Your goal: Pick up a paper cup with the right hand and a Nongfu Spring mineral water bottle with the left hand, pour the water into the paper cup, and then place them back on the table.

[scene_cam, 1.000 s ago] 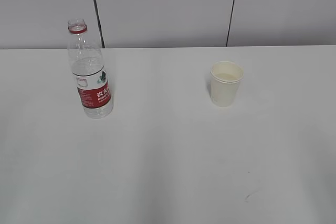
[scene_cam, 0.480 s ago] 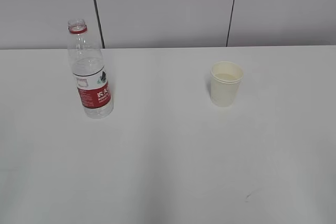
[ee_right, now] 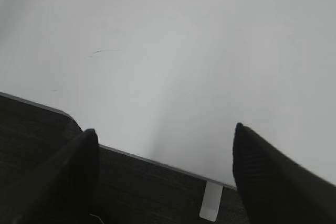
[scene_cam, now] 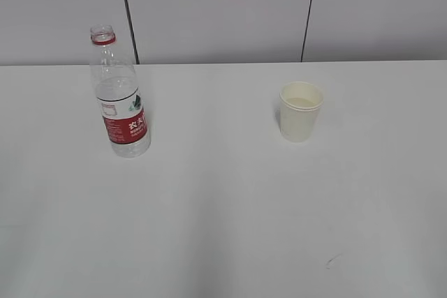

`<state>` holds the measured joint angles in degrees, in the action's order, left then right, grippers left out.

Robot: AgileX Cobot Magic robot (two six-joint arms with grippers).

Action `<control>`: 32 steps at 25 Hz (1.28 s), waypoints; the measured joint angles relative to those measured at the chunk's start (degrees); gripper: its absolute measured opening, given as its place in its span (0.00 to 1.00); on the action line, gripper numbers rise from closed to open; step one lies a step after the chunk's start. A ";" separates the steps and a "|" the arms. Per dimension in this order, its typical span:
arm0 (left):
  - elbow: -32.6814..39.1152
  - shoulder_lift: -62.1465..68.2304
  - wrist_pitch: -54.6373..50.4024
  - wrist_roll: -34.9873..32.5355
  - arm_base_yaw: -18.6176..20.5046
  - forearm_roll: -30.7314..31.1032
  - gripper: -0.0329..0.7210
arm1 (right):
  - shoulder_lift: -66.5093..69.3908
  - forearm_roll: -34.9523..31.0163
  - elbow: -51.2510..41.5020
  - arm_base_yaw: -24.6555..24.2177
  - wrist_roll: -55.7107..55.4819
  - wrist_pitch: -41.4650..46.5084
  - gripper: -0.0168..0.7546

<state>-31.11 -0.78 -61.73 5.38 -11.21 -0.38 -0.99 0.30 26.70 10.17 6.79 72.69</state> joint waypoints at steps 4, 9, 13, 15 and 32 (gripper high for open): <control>0.00 0.00 0.05 0.00 0.00 0.00 0.74 | 0.00 1.04 0.00 0.00 0.00 -1.44 0.78; 0.00 0.00 0.10 -0.06 0.00 0.00 0.74 | 0.00 1.04 -0.20 0.00 -0.75 -5.98 0.78; 0.00 0.00 0.10 -0.13 0.00 0.38 0.74 | 0.00 1.04 -2.05 0.00 -0.88 -10.65 0.78; 0.00 0.00 0.10 -0.13 0.00 0.69 0.74 | 0.00 1.04 -2.42 0.00 -1.01 -11.05 0.78; 0.00 0.00 0.10 -1.30 6.77 3.43 0.74 | 0.00 4.21 -2.51 -6.93 -1.04 -11.75 0.78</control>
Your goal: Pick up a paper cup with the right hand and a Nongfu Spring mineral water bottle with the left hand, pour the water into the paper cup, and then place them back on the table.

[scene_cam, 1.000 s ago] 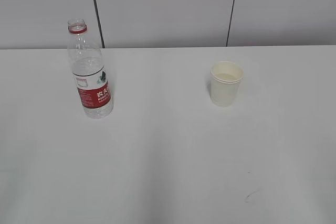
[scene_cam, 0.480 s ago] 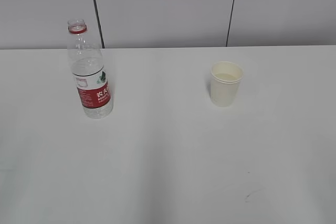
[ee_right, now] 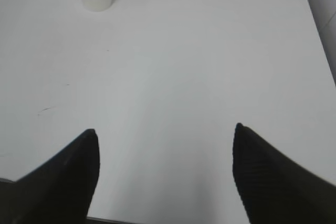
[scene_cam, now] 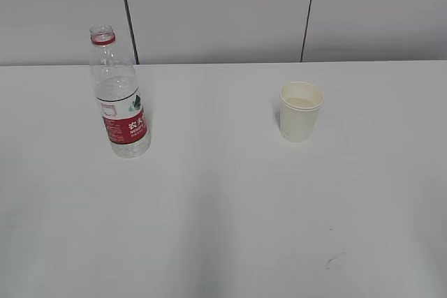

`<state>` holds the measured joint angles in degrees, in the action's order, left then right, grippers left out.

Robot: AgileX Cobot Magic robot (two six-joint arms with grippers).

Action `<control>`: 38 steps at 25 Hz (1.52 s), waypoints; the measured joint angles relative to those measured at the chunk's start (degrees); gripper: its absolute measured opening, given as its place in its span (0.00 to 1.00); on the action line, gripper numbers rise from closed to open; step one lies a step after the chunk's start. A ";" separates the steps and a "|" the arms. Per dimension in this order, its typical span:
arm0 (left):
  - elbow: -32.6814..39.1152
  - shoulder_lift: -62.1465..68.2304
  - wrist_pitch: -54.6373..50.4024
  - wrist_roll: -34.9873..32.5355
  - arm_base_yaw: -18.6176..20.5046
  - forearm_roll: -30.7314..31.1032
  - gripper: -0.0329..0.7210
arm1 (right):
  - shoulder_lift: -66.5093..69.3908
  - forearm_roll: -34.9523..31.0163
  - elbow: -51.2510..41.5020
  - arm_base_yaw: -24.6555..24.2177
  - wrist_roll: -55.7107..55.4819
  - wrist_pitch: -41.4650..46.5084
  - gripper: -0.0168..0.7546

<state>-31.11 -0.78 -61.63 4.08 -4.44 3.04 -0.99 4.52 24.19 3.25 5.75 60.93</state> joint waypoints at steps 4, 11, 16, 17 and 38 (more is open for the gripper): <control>0.00 0.00 0.00 0.00 0.90 0.00 0.74 | 0.00 0.00 0.00 -0.99 0.00 0.00 0.78; 0.00 0.00 0.00 -0.02 0.90 0.00 0.74 | 0.00 -0.49 0.00 -0.99 -0.09 0.00 0.78; 0.00 0.00 0.00 -0.02 0.90 0.00 0.74 | 0.00 -0.63 0.00 -0.99 -0.09 0.00 0.78; 0.00 0.00 0.00 -0.07 0.90 0.00 0.74 | 0.00 -0.63 0.00 -0.99 -0.21 0.00 0.78; 0.00 0.00 0.00 -0.07 0.90 0.00 0.74 | 0.00 -0.63 0.00 -0.99 -0.21 -0.20 0.78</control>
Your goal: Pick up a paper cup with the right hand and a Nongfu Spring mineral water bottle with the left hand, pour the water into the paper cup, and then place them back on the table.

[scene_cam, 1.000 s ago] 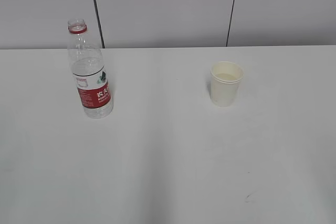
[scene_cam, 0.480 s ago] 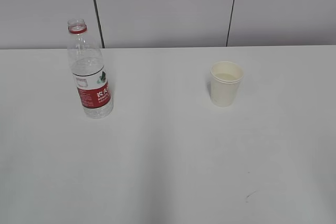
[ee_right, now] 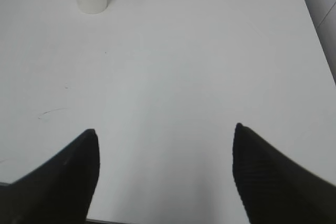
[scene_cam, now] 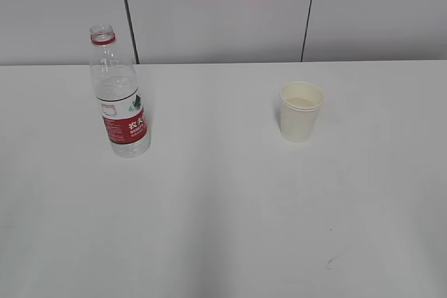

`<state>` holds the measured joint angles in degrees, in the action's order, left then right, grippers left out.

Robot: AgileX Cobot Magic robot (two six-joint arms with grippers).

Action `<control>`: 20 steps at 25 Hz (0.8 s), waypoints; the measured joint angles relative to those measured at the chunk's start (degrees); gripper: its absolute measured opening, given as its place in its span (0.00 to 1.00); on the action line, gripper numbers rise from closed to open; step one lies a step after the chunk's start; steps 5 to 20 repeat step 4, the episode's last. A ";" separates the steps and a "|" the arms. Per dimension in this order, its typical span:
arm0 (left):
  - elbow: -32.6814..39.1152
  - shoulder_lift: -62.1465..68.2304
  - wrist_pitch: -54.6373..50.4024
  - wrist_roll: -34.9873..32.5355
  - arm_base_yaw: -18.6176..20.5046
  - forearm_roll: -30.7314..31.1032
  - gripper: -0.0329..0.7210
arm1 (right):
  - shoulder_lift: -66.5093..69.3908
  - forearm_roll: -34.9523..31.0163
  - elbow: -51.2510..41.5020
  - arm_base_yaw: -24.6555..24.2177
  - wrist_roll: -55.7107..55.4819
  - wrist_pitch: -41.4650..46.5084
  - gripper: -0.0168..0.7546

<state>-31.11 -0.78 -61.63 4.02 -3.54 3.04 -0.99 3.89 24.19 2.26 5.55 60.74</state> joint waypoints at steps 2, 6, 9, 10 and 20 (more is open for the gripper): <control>0.00 0.00 0.00 0.00 0.00 0.00 0.74 | 0.00 0.00 0.00 0.00 0.00 0.00 0.78; 0.00 0.00 0.00 0.00 0.00 0.00 0.74 | 0.00 -0.03 0.00 0.00 0.00 0.00 0.78; 0.00 0.00 0.00 0.00 0.00 0.00 0.74 | 0.00 -0.03 0.00 0.00 0.00 0.00 0.78; 0.00 0.00 0.00 0.00 0.00 0.00 0.74 | 0.00 -0.03 0.00 0.00 0.00 0.00 0.78; 0.00 0.00 0.00 0.00 0.00 0.00 0.74 | 0.00 -0.03 0.00 0.00 0.00 0.00 0.78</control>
